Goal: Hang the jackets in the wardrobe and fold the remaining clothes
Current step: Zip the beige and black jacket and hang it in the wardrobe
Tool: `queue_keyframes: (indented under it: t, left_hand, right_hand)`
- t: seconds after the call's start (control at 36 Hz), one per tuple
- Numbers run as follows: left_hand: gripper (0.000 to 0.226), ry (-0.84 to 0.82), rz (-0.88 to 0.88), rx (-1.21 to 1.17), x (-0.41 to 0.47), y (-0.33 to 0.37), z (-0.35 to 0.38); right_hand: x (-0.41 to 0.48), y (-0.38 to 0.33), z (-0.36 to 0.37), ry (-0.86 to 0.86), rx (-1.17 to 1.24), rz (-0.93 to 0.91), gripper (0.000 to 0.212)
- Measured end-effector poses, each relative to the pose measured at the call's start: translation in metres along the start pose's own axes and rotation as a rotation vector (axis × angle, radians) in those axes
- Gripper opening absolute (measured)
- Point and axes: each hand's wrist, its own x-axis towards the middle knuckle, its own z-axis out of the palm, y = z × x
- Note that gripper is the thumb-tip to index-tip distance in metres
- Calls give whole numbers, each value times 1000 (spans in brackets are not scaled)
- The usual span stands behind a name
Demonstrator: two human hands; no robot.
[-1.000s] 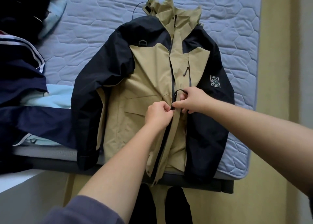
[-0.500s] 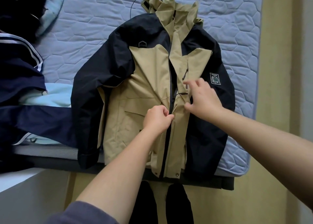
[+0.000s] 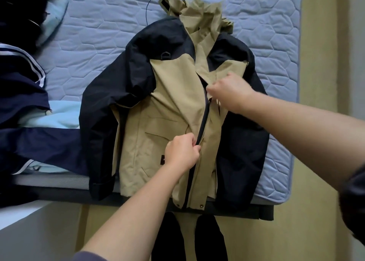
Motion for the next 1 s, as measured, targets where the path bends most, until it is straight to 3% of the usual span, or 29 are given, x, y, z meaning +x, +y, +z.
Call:
queue_keyframes:
  t: [0.11,0.25,0.39,0.47,0.53,0.61,0.69,0.78,0.92,1.0]
  left_hand:
    - [20,-10,-51,50,4,-15,-3]
    - [12,-117,-39,142,24,1,-20]
    - [22,56,-32,-79,47,41,-38]
    - [14,80,-69,-243,60,54,-44]
    - [11,83,-40,-278,64,53,-44]
    - [26,72,-19,-276,65,45,-42]
    - [29,63,-19,-280,64,39,-40]
    - [27,68,-18,-268,64,35,-40]
    - [26,72,-6,-268,62,31,-39]
    - [26,110,-95,-377,60,22,-37]
  right_hand:
    - [8,11,-7,33,-23,7,17]
    - [7,6,-7,19,112,-35,10]
    - [0,7,-12,109,241,-28,10]
    - [-5,8,-13,122,377,11,13]
    - [-9,10,-10,130,586,132,10]
    - [-8,6,-5,118,1028,475,18]
    - [0,-2,0,-83,1466,714,33]
    - [7,-9,8,-131,1555,754,21]
    - [5,-11,14,-204,1681,796,29]
    - [-5,-9,18,-65,1830,902,31]
